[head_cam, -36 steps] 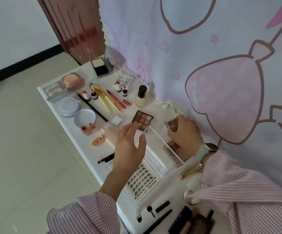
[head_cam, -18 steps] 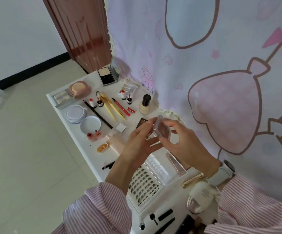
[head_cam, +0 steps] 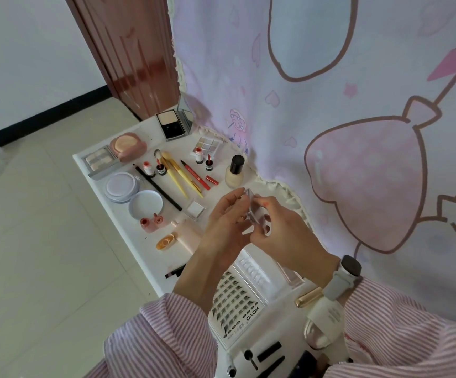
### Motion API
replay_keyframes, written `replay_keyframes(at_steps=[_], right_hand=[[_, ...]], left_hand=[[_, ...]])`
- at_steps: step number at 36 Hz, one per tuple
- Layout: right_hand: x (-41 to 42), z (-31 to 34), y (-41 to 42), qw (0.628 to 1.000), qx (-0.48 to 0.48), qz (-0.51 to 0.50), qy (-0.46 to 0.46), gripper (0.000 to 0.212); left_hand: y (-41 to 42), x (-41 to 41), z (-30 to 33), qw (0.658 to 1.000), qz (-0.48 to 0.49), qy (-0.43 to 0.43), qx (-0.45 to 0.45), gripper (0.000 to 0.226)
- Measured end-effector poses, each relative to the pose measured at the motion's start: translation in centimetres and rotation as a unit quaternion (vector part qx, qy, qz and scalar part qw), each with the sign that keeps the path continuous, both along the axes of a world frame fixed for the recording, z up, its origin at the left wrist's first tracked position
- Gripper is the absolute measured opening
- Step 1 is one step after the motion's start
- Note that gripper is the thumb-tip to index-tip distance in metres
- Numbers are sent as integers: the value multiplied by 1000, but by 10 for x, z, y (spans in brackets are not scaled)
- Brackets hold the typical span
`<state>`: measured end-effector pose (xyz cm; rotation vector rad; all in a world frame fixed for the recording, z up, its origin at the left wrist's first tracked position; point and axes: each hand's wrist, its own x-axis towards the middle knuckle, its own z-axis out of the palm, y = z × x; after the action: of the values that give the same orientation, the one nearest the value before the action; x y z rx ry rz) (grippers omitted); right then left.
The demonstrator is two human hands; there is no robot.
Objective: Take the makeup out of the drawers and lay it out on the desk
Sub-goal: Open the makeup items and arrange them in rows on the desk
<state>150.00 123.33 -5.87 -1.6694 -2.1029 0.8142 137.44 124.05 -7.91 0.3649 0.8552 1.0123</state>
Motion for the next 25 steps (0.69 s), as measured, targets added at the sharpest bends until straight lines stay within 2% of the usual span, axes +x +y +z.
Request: replay_keyframes(at_steps=[5,10,14,17,19,22,24,25], right_hand=[[-4,2,11,999,9,7,-42,38],[6,5,32,1000,-16,-11,-4,27],[16,-2,49,990,-67,-36,120,21],[20,-10,60,954,-151,-107,237,14],[26,-22,64,957,-143,-155,199,18],[39,-45,67,968,-125,-214,45,26],[42,-56,66,962,-180,-201,-34,29],[41,-60,65,959,-209,-184,-44,29]], left_hand=[[7,-3,-1,1000,12,17,-11,31],[14,-16,-7,1000,-13,12,-18,38],[22,-30,-11,997,-65,-24,-30,31],[25,-39,-16,994,-57,-69,-63,38],[26,-47,-21,994,-44,-74,-73,36],[28,-59,-28,994,-10,-69,-80,36],[27,-66,-32,994,8,-64,-83,36],[27,-70,-33,995,14,-59,-84,36]])
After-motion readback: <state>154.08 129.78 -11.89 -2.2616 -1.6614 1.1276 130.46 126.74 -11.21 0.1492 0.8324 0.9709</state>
